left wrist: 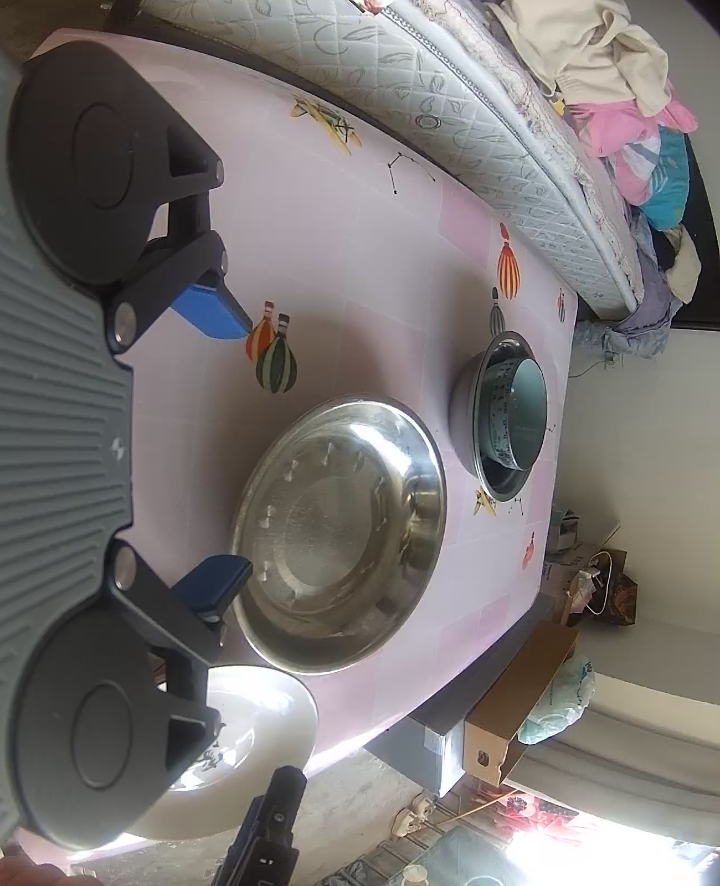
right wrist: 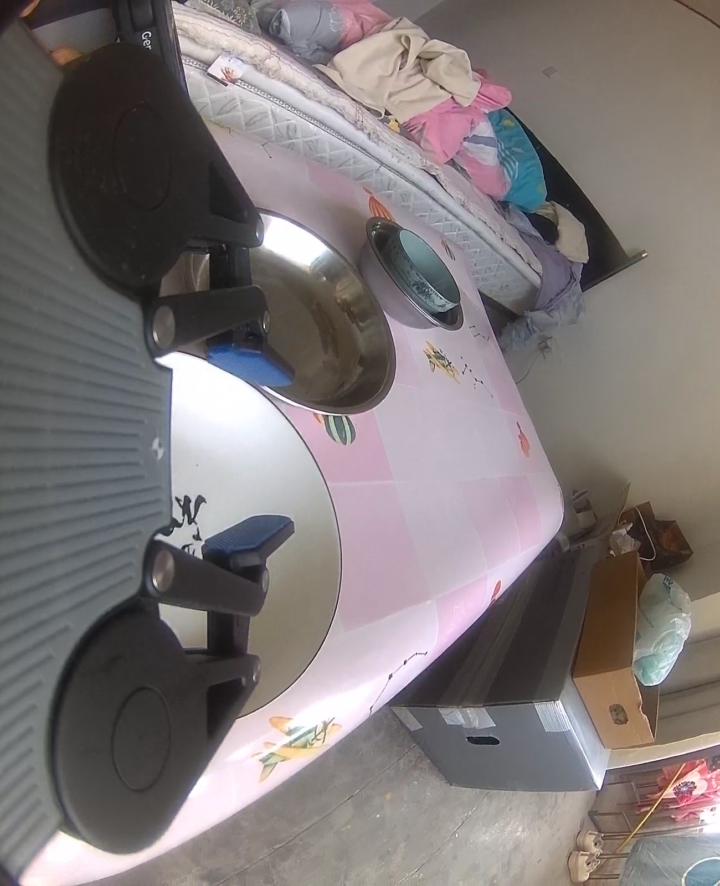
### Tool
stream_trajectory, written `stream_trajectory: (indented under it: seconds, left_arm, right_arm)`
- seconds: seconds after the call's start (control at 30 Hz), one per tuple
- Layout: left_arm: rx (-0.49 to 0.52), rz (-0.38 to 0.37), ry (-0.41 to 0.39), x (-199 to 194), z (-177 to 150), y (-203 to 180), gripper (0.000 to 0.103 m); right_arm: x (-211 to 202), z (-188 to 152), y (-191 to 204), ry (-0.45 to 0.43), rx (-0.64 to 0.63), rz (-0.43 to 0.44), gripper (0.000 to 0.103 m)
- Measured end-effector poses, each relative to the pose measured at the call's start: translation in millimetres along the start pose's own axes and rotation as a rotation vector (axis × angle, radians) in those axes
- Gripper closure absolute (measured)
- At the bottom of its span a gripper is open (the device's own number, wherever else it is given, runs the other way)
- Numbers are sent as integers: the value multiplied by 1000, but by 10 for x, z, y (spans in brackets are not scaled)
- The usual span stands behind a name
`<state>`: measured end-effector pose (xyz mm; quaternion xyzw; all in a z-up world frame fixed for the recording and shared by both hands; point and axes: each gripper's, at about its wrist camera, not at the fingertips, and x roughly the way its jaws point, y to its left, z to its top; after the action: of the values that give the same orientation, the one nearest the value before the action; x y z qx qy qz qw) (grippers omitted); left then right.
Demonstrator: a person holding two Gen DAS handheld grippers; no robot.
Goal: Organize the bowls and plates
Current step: 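Lower the large steel bowl onto the table and open both grippers, then move both open grippers to the rim of the white calligraphy plate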
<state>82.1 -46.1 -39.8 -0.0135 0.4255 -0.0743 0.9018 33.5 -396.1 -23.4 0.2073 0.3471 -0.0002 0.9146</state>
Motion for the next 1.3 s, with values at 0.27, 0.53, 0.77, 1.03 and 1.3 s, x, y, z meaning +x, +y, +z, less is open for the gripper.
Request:
stream_trajectory:
  seconds: [0.27,0.53,0.77,1.03,1.3]
  left_arm:
    - [31,16,48,20,-189,-158,16]
    - [95,30,90,107,-324,-363,16]
    - [113,34,121,190,-364,-496,16]
    - [124,46,143,270,-370,-581,16]
    - [105,-74,100,242,-369,-618,16]
  right_arm:
    - [-143,-86,-163,1,11,-22,51]
    - [-231,-190,-443,1,48,-66,51]
    - [-251,-222,-711,0,87,-77,50]
    - [-254,-178,-753,-8,77,-50,49]
    - [-230,-138,-1057,-21,178,-35,49]
